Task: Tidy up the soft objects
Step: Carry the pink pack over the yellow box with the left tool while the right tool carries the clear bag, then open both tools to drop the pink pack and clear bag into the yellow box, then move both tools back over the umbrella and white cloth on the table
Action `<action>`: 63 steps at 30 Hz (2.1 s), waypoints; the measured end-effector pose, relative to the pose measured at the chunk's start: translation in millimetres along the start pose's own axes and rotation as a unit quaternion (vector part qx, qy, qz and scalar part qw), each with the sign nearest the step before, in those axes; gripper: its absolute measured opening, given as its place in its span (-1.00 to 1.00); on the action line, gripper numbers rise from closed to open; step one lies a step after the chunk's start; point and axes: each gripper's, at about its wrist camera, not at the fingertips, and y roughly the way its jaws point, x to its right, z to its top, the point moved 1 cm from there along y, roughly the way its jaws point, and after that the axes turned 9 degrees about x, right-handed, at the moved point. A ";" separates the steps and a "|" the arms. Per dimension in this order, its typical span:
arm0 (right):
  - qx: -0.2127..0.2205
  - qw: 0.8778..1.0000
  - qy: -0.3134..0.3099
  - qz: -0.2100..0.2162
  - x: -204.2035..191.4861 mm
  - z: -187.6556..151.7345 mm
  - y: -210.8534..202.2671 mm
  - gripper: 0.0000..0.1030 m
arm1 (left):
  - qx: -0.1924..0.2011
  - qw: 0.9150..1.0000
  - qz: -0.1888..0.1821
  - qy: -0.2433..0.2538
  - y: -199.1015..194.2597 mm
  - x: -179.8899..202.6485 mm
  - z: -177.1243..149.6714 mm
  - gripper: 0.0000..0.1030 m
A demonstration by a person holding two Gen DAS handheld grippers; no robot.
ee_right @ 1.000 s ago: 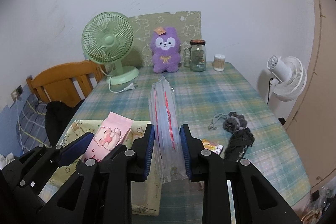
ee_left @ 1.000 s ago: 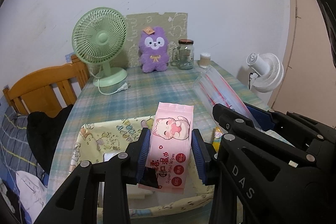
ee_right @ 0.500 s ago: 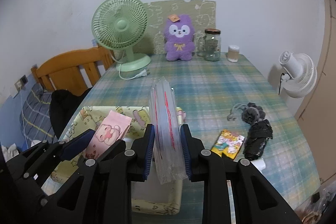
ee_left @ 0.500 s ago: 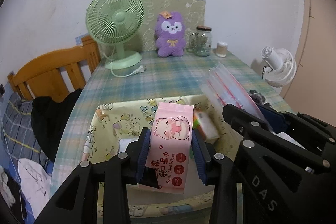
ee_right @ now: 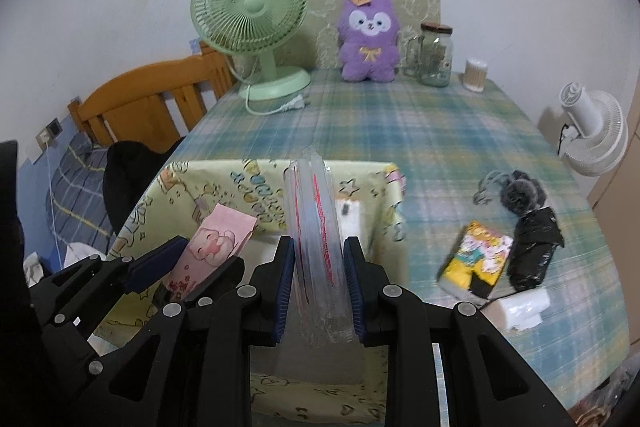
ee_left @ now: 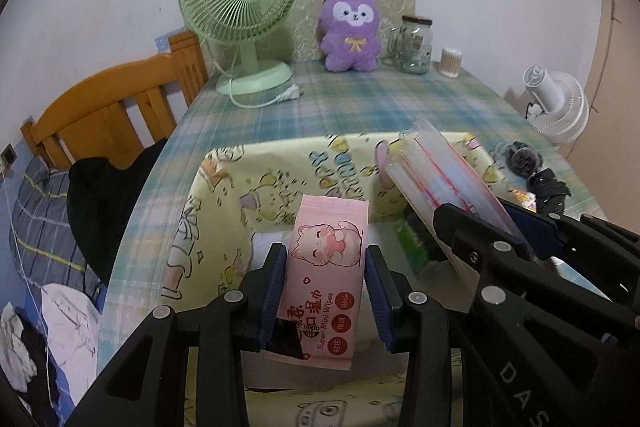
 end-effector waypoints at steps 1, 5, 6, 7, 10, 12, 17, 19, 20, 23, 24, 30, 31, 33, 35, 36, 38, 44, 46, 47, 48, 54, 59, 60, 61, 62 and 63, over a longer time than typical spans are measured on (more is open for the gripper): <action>-0.002 1.000 0.000 0.001 -1.1 -0.9 1.6 -0.44 | -0.002 1.000 0.001 0.000 0.8 -0.8 -0.7 -0.18; -0.005 1.000 -0.003 0.003 -2.7 -2.6 4.4 -0.44 | -0.005 1.000 0.003 0.001 2.9 -1.1 -2.4 -0.19; -0.005 1.000 -0.004 0.003 -2.7 -2.4 4.5 -0.43 | -0.006 1.000 0.002 0.001 3.5 -0.8 -2.1 -0.19; -0.006 1.000 -0.004 0.002 -2.7 -2.3 4.7 -0.39 | -0.006 1.000 0.000 0.001 4.0 -1.3 -2.1 -0.19; -0.007 1.000 -0.003 0.002 -1.4 -1.9 5.2 -0.13 | -0.010 1.000 -0.006 -0.002 4.7 -1.8 -1.9 -0.14; -0.005 1.000 0.000 0.007 -0.6 -0.5 4.3 -0.02 | -0.012 1.000 -0.016 -0.008 4.3 -2.0 -1.0 -0.07; -0.011 1.000 0.013 0.022 3.0 2.3 3.3 0.11 | -0.008 0.999 -0.022 -0.023 1.9 -1.2 2.2 0.12; -0.012 1.000 0.015 0.024 3.6 3.1 2.6 0.11 | -0.007 0.999 -0.023 -0.024 0.7 0.1 3.8 0.19; -0.011 1.000 0.014 0.025 3.7 3.7 1.8 0.11 | -0.006 0.999 -0.022 -0.023 0.5 0.7 4.6 0.22; -0.006 1.000 0.012 0.019 3.6 5.9 -1.7 0.28 | 0.000 0.999 -0.023 -0.022 -4.0 2.2 7.3 0.36; -0.004 1.000 0.012 0.017 4.2 6.9 -3.6 0.34 | 0.003 1.000 -0.023 -0.021 -5.6 3.2 8.7 0.40; 0.004 1.000 0.015 0.020 8.7 12.6 -12.5 0.40 | 0.010 1.000 -0.020 -0.015 -13.3 7.4 15.8 0.57; 0.005 1.000 0.016 0.019 9.3 13.4 -14.1 0.44 | 0.014 1.000 -0.020 -0.014 -15.5 8.4 17.2 0.63; 0.009 1.000 0.018 0.022 11.2 15.2 -17.6 0.48 | 0.020 1.000 -0.018 -0.013 -19.7 9.9 19.3 0.65; 0.014 1.000 0.017 0.022 12.3 17.4 -21.8 0.49 | 0.025 0.999 -0.018 -0.012 -23.1 11.4 20.9 0.66; 0.017 0.999 0.016 0.022 13.0 18.6 -24.5 0.50 | 0.027 0.999 -0.019 -0.011 -25.5 12.6 22.0 0.66; 0.021 0.999 0.015 0.020 14.4 20.9 -28.6 0.51 | 0.031 0.999 -0.019 -0.011 -28.4 14.4 23.8 0.66; 0.038 0.999 0.014 0.012 22.2 28.2 -43.7 0.59 | 0.048 0.999 -0.022 -0.008 -40.8 24.1 31.6 0.71; 0.044 0.999 0.013 0.009 25.7 30.5 -49.0 0.61 | 0.053 0.998 -0.023 -0.006 -44.0 27.9 33.4 0.73; 0.045 0.999 0.013 0.008 27.6 31.5 -51.2 0.61 | 0.055 0.998 -0.024 -0.006 -45.5 30.4 34.3 0.73; 0.047 0.999 0.013 0.007 29.4 32.2 -53.6 0.61 | 0.056 0.998 -0.024 -0.006 -46.1 31.6 35.4 0.74; 0.060 0.998 0.010 -0.003 39.9 35.8 -67.3 0.69 | 0.067 0.997 -0.030 -0.004 -55.4 45.4 39.8 0.80; 0.074 0.997 0.015 -0.011 51.3 36.9 -79.8 0.76 | 0.079 0.996 -0.033 -0.001 -63.1 57.8 44.2 0.80; 0.078 0.997 0.016 -0.013 53.9 37.5 -82.7 0.77 | 0.081 0.996 -0.033 -0.001 -64.4 60.3 45.0 0.80; 0.082 0.996 0.016 -0.016 56.7 37.8 -85.5 0.79 | 0.082 0.996 -0.034 0.000 -65.1 62.7 45.5 0.80; 0.084 0.996 0.016 -0.017 58.0 38.4 -86.9 0.79 | 0.084 0.996 -0.035 0.000 -66.1 65.6 46.2 0.80; 0.086 0.996 0.016 -0.020 61.0 38.8 -89.4 0.80 | 0.085 0.996 -0.036 0.000 -67.2 68.9 46.8 0.80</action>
